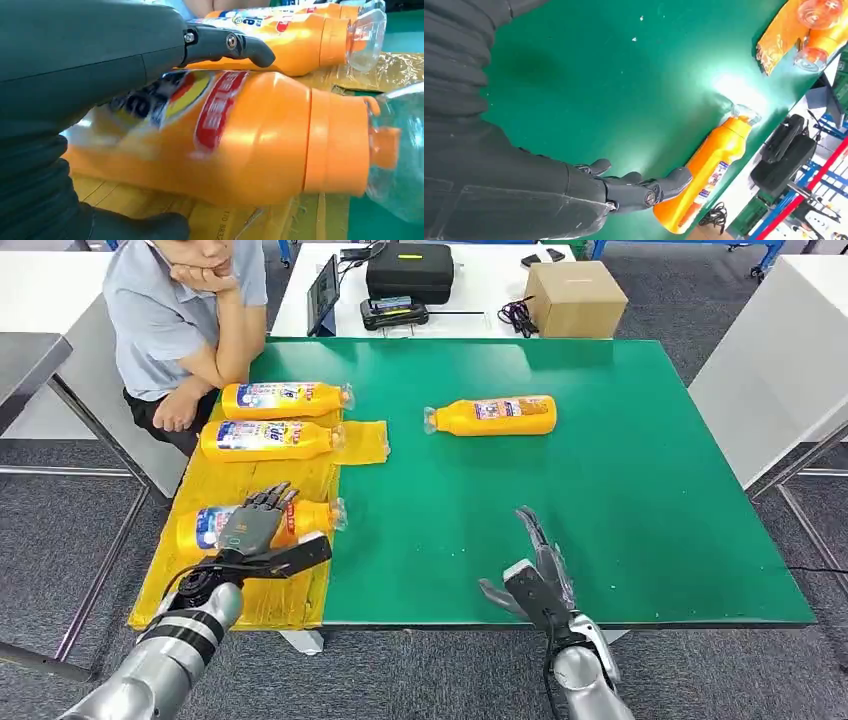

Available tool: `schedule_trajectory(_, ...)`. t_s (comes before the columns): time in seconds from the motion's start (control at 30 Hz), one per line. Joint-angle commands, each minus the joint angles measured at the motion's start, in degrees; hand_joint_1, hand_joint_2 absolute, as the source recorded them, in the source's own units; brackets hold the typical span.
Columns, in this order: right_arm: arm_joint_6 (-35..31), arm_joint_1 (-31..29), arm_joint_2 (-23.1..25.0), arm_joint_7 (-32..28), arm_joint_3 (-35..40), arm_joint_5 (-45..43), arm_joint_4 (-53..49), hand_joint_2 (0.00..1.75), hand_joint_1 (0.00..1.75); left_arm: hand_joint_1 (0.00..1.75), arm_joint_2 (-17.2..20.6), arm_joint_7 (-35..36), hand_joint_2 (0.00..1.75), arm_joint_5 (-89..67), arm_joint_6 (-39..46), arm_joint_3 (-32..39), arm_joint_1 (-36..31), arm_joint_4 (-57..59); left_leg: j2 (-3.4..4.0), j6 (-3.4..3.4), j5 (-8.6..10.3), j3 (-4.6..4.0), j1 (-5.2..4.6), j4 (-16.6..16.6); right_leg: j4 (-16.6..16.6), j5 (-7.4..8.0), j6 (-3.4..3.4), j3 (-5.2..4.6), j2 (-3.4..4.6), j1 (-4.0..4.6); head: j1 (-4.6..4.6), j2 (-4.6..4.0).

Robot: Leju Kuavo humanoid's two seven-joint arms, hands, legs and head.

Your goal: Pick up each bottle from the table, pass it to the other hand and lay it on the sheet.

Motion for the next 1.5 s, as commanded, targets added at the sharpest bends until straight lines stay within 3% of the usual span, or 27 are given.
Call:
schedule_trajectory(0.03, 1.3, -0.5, -0.1, -0.9, -3.7, -0.3, 3.3, 1.75, 0.00, 0.00, -1.9, -4.2, 1.75, 1.0, 11.1, -2.9, 3.3, -3.3, 0.07, -0.09, -0.06, 0.14, 0.05, -0.1, -0.1, -0.03, -0.12, 0.15, 0.03, 0.06, 0.00, 0.00)
schedule_trajectory(0.13, 1.9, -1.0, 0.0, -1.6, -3.3, 0.1, 4.8, 1.75, 0.00, 0.00, -3.1, -5.7, 1.75, 0.0, 15.6, -6.0, 6.2, -11.9, 0.03, -0.07, -0.04, 0.05, 0.06, 0.0, -0.1, -0.02, -0.09, 0.05, -0.02, 0.07, 0.04, 0.00)
schedule_trajectory(0.2, 1.9, -2.1, -0.2, -2.6, -2.6, 0.0, 6.7, 1.75, 0.00, 0.00, -2.7, -5.6, 1.75, -6.1, 23.3, -9.1, 7.5, -16.4, 0.02, -0.05, -0.04, -0.09, 0.05, 0.0, 0.0, -0.03, -0.08, -0.08, -0.03, 0.06, 0.04, 0.00)
schedule_trajectory(0.27, 1.4, -2.3, -0.3, -3.0, -2.7, -0.2, 7.5, 1.75, 0.00, 0.00, -3.4, -5.7, 1.75, -6.8, 23.3, -9.7, 8.8, -19.5, 0.10, -0.06, -0.08, -0.18, 0.07, 0.0, 0.0, -0.03, -0.09, -0.18, 0.04, 0.08, 0.02, 0.00)
schedule_trajectory(0.33, 0.5, -0.7, 0.0, -3.1, -3.3, -0.1, 6.0, 1.75, 0.00, 0.00, -5.6, -9.5, 1.75, -5.4, 23.3, -9.2, 14.1, -30.0, 0.13, -0.08, -0.13, -0.21, 0.07, 0.1, 0.0, -0.07, -0.10, -0.22, 0.06, 0.09, 0.02, 0.00)
schedule_trajectory(0.4, -1.3, 2.8, 1.5, -2.8, -4.4, 0.5, 1.6, 1.75, 0.00, 0.00, -7.9, -13.9, 1.75, 4.0, 23.3, -9.9, 20.7, -38.6, 0.11, -0.09, -0.19, -0.16, 0.06, 0.1, 0.0, -0.13, -0.11, -0.16, 0.05, 0.09, 0.00, 0.00)
schedule_trajectory(0.47, -1.5, 3.6, 1.7, -2.5, -4.3, 0.7, 0.2, 1.75, 0.00, 0.00, -7.7, -13.2, 1.75, 3.6, 23.3, -10.9, 22.1, -40.5, 0.14, -0.10, -0.27, -0.12, 0.04, 0.0, 0.0, -0.20, -0.11, -0.15, 0.06, 0.07, -0.02, 0.00)
schedule_trajectory(0.57, -5.6, 7.2, 6.0, -2.9, -4.9, 1.2, -6.9, 1.75, 0.00, 0.00, -8.4, -21.9, 1.75, 28.7, 19.1, -10.1, 27.6, -47.8, 0.19, -0.15, -0.35, -0.27, 0.05, 0.1, 0.0, -0.21, -0.10, -0.32, 0.12, 0.07, 0.04, 0.00)
schedule_trajectory(0.67, -6.4, 9.8, 8.5, -3.3, -4.4, -2.0, -12.8, 1.75, 0.00, 0.00, -9.6, -23.3, 1.75, 32.7, 16.0, -8.2, 30.8, -50.1, 0.34, -0.18, -0.37, -0.44, 0.01, 0.1, 0.1, -0.17, -0.09, -0.60, 0.30, 0.04, 0.00, 0.00)
schedule_trajectory(0.8, 1.1, 10.1, 10.2, -0.9, -6.2, -12.3, -15.7, 1.75, 0.00, 0.00, -12.5, -25.2, 1.75, 40.7, 14.5, -5.1, 30.5, -48.4, 0.29, -0.18, -0.35, -0.46, 0.06, 0.0, 0.0, -0.25, 0.00, -0.58, 0.16, 0.08, 0.00, 0.00)
schedule_trajectory(0.97, 1.1, 9.7, 10.4, -0.8, -6.2, -12.3, -15.6, 1.75, 0.00, 0.00, -12.6, -25.2, 1.75, 40.9, 14.4, -5.1, 30.0, -47.8, 0.34, -0.19, -0.35, -0.37, 0.08, 0.0, 0.0, -0.24, -0.03, -0.48, 0.20, 0.09, 0.02, 0.00)
schedule_trajectory(1.0, 1.3, 9.6, 10.4, -0.5, -6.3, -12.5, -15.2, 0.00, 0.00, 0.00, -12.8, -25.3, 1.75, 41.7, 14.2, -4.9, 30.1, -48.0, 0.33, -0.20, -0.37, -0.31, 0.10, 0.0, 0.0, -0.26, -0.06, -0.40, 0.18, 0.11, 0.02, 0.00)
schedule_trajectory(1.03, 0.1, 9.6, 10.5, 0.7, -6.0, -10.9, -15.3, 0.00, 0.00, 0.00, -13.4, -25.1, 1.75, 44.6, 12.9, -4.6, 30.2, -48.1, 0.32, -0.17, -0.33, -0.36, 0.06, 0.0, 0.0, -0.23, -0.02, -0.46, 0.18, 0.07, 0.02, 0.00)
schedule_trajectory(1.07, 0.9, 9.6, 10.4, 1.1, -5.0, -11.2, -15.7, 1.75, 0.00, 0.00, -13.7, -25.1, 1.75, 47.6, 11.2, -4.9, 30.4, -48.1, 0.37, -0.19, -0.37, -0.27, 0.09, 0.0, 0.0, -0.25, -0.05, -0.38, 0.22, 0.10, 0.02, 0.00)
schedule_trajectory(1.13, -1.1, 9.5, 9.3, -1.5, -2.9, -8.0, -17.0, 1.75, 0.00, 0.00, -14.0, -25.5, 1.75, 51.6, 9.3, -5.7, 30.4, -47.7, 0.35, -0.18, -0.36, -0.29, 0.07, 0.0, 0.0, -0.25, -0.04, -0.39, 0.20, 0.09, 0.02, 0.00)
schedule_trajectory(1.17, -5.6, 9.6, 8.3, -2.1, -1.5, -2.3, -17.8, 1.75, 0.00, 0.00, -14.2, -24.5, 1.75, 54.0, 8.5, -6.4, 30.1, -47.0, 0.38, -0.22, -0.44, -0.22, 0.10, 0.1, 0.0, -0.32, -0.08, -0.31, 0.21, 0.12, 0.02, 0.00)
schedule_trajectory(1.2, -11.8, 9.7, 7.4, -2.6, -0.1, 5.2, -18.2, 1.75, 0.00, 0.00, -14.1, -24.2, 0.00, 55.2, 7.4, -7.4, 29.8, -46.7, 0.33, -0.15, -0.33, -0.37, 0.03, 0.0, 0.0, -0.24, -0.01, -0.47, 0.18, 0.04, 0.00, 0.00)
schedule_trajectory(1.33, -25.1, 8.6, 1.3, 5.3, 5.6, 28.8, -16.0, 1.75, 0.00, 0.00, -13.5, -23.0, 0.00, 60.8, 4.5, -10.3, 30.2, -47.9, 0.33, -0.17, -0.39, -0.22, 0.08, 0.0, -0.1, -0.27, -0.03, -0.29, 0.18, 0.11, 0.00, 0.00)
schedule_trajectory(1.37, -26.1, 8.6, 0.0, 6.7, 6.3, 31.3, -15.5, 1.75, 0.00, 0.00, -13.0, -21.8, 1.75, 63.2, 2.4, -10.9, 30.8, -48.3, 0.30, -0.13, -0.30, -0.34, 0.04, 0.0, -0.1, -0.20, 0.03, -0.41, 0.15, 0.06, 0.00, 0.00)
schedule_trajectory(1.43, -26.2, 9.1, -3.2, 8.7, 7.1, 32.7, -15.8, 1.75, 0.00, 0.00, -10.8, -18.0, 1.75, 67.8, -5.4, -13.0, 32.8, -48.7, 0.39, -0.18, -0.40, -0.15, 0.10, 0.0, -0.1, -0.25, -0.04, -0.23, 0.22, 0.12, 0.00, 0.00)
schedule_trajectory(1.5, -20.0, 9.3, -4.8, 8.1, 7.1, 25.7, -17.4, 1.75, 0.00, 0.00, -10.0, -20.2, 1.75, 66.3, -4.7, -13.7, 34.3, -49.5, 0.38, -0.16, -0.38, -0.13, 0.06, -0.1, -0.2, -0.24, -0.02, -0.21, 0.21, 0.08, 0.02, 0.00)
